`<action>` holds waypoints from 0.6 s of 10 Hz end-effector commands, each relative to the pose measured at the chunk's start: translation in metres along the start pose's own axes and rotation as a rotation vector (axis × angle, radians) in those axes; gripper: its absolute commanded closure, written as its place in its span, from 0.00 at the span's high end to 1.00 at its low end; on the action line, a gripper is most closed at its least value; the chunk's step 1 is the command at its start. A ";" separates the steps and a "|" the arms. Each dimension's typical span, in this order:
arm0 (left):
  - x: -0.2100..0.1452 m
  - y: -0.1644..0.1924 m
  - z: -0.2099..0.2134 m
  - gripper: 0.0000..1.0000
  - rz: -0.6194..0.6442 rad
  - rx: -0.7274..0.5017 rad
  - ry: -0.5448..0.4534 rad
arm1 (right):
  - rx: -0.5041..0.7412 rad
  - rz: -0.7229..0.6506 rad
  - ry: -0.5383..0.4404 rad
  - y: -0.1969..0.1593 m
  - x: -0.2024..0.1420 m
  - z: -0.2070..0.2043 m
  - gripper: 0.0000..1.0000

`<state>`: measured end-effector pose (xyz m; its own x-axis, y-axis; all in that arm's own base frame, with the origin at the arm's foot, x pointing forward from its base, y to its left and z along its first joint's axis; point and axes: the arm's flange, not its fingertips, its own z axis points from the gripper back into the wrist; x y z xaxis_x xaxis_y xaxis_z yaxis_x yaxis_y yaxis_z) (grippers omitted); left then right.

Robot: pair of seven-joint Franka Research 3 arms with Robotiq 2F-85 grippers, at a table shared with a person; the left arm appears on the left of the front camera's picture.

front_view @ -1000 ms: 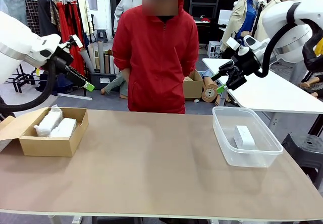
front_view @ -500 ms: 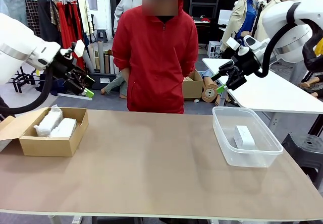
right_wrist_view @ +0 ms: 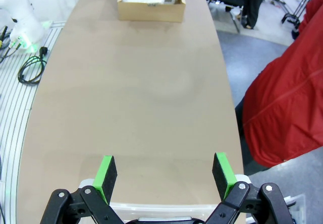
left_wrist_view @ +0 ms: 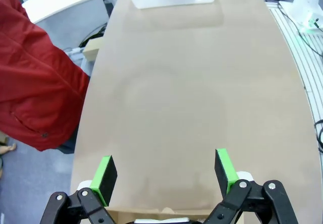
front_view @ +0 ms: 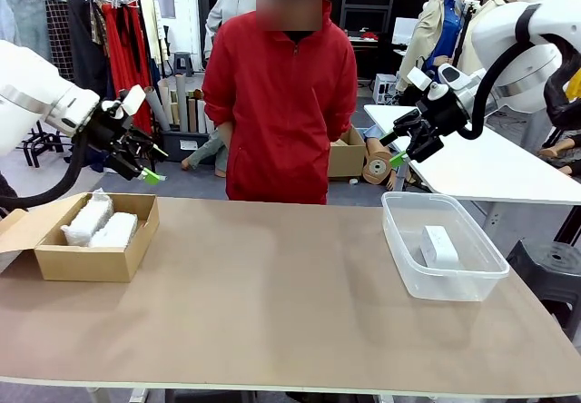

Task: Separate and place wrapped and unwrapped clocks.
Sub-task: If the picked Digital clock is wrapped, place it in the Package Box ; if not, place it in the Organizing box.

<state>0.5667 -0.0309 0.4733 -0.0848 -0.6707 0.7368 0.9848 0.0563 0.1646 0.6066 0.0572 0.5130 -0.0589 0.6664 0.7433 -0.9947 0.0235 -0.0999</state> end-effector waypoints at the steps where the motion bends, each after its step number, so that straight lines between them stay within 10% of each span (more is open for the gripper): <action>1: -0.001 0.009 0.004 1.00 -0.041 -0.002 -0.040 | -0.002 0.014 -0.005 0.000 0.001 0.000 1.00; 6: -0.004 0.022 0.011 1.00 0.047 -0.064 -0.022 | -0.002 0.014 -0.005 0.000 0.001 0.000 1.00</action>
<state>0.5820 -0.0224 0.4723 -0.0763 -0.6510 0.7552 0.9910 0.0340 0.1294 0.6066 0.0572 0.5130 -0.0589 0.6664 0.7433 -0.9947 0.0235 -0.0999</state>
